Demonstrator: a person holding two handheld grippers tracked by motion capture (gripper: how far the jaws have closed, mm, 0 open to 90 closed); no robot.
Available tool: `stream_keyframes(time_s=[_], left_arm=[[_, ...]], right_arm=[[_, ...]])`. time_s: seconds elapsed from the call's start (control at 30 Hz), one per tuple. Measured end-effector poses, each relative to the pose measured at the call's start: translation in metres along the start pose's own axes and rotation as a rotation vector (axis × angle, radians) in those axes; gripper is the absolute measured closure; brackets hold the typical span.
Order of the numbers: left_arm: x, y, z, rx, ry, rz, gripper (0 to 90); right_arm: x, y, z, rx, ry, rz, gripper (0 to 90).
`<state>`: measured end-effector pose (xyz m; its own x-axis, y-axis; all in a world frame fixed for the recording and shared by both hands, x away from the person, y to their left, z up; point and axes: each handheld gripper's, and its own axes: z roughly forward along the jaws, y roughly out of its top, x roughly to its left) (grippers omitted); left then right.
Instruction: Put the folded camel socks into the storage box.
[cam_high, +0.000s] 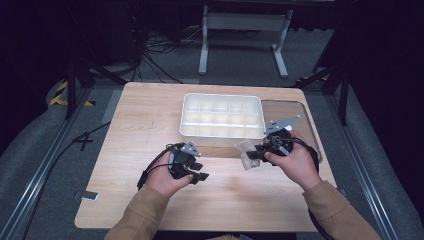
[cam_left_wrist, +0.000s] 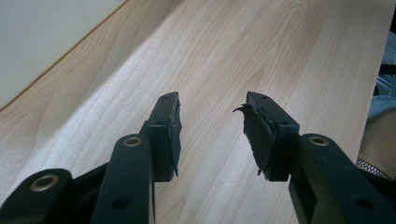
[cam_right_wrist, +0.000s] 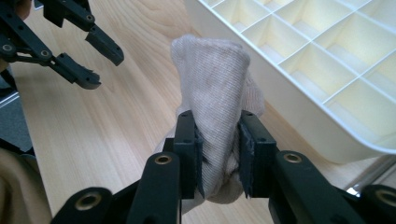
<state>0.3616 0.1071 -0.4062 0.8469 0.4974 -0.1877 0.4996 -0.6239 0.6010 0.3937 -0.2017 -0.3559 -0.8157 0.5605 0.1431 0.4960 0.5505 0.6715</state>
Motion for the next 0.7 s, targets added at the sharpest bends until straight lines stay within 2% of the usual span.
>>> stream_keyframes(time_s=[0.23, 0.27, 0.43, 0.5, 0.6, 0.7], left_arm=[[0.001, -0.001, -0.001, -0.001, 0.004, -0.003, 56.3], [0.001, -0.001, -0.002, -0.004, 0.005, -0.004, 56.3], [0.003, -0.002, -0.002, -0.013, 0.007, -0.007, 56.2], [0.003, -0.002, -0.002, -0.014, 0.010, -0.006, 56.3], [0.003, -0.002, -0.003, -0.014, 0.012, -0.005, 56.2], [0.003, -0.004, -0.004, -0.011, 0.020, -0.003, 54.7]], right_arm=[[-0.009, 0.009, -0.007, 0.015, -0.025, -0.030, 71.6], [-0.015, 0.012, -0.008, 0.026, -0.024, -0.042, 71.6], [-0.025, 0.016, -0.010, 0.039, -0.034, -0.047, 71.5], [-0.028, 0.018, -0.010, 0.030, -0.049, -0.025, 71.1], [-0.035, 0.023, -0.012, 0.019, -0.068, -0.025, 70.4], [-0.041, 0.028, -0.014, 0.019, -0.069, 0.020, 70.2]])
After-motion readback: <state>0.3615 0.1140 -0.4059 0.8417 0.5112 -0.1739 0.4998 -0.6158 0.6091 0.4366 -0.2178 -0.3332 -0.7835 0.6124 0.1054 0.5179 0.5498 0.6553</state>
